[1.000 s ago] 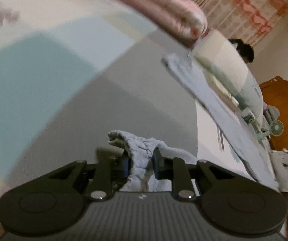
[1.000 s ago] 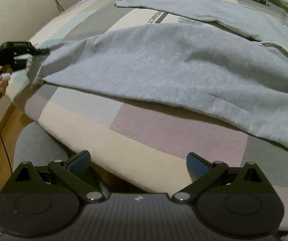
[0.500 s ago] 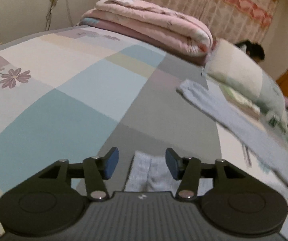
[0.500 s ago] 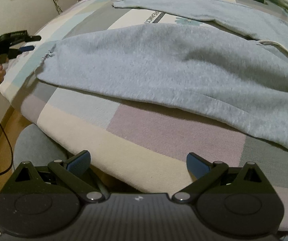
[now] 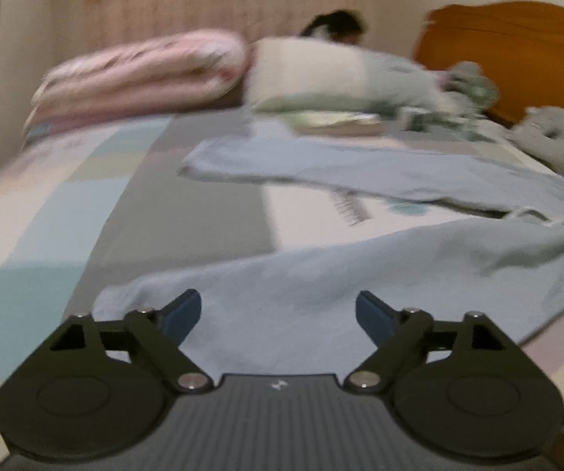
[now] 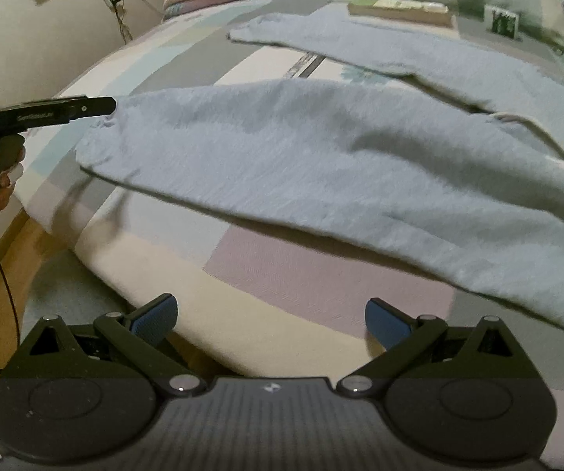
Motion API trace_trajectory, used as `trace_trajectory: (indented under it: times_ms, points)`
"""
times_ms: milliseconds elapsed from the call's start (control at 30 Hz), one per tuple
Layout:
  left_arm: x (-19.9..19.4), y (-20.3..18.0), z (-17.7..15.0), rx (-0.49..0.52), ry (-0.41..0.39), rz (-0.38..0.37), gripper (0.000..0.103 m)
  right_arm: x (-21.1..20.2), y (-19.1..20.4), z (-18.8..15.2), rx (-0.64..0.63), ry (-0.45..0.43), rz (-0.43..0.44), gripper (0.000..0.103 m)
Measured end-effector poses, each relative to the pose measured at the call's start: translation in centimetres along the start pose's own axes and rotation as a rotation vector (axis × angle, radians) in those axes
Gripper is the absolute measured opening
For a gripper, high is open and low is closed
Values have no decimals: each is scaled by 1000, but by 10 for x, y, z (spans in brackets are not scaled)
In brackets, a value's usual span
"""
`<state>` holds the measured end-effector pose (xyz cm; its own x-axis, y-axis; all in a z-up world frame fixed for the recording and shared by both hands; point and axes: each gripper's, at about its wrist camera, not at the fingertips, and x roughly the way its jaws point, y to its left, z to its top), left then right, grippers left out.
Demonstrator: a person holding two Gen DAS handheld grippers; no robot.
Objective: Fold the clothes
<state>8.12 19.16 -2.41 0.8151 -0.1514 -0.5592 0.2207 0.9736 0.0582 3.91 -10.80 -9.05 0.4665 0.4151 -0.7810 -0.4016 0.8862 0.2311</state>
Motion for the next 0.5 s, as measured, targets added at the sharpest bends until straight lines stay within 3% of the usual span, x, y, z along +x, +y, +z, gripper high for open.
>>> trace_trajectory:
  times_ms: [167, 333, 500]
  points:
    - [-2, -56, 24, 111, -16, -23, 94, -19, -31, -5, 61, -67, -28, 103]
    - [16, -113, 51, 130, 14, -58, 94, -44, -72, -13, 145, -151, -61, 103]
    - [30, -170, 71, 150, -16, -69, 94, -68, -108, -20, 205, -227, -93, 103]
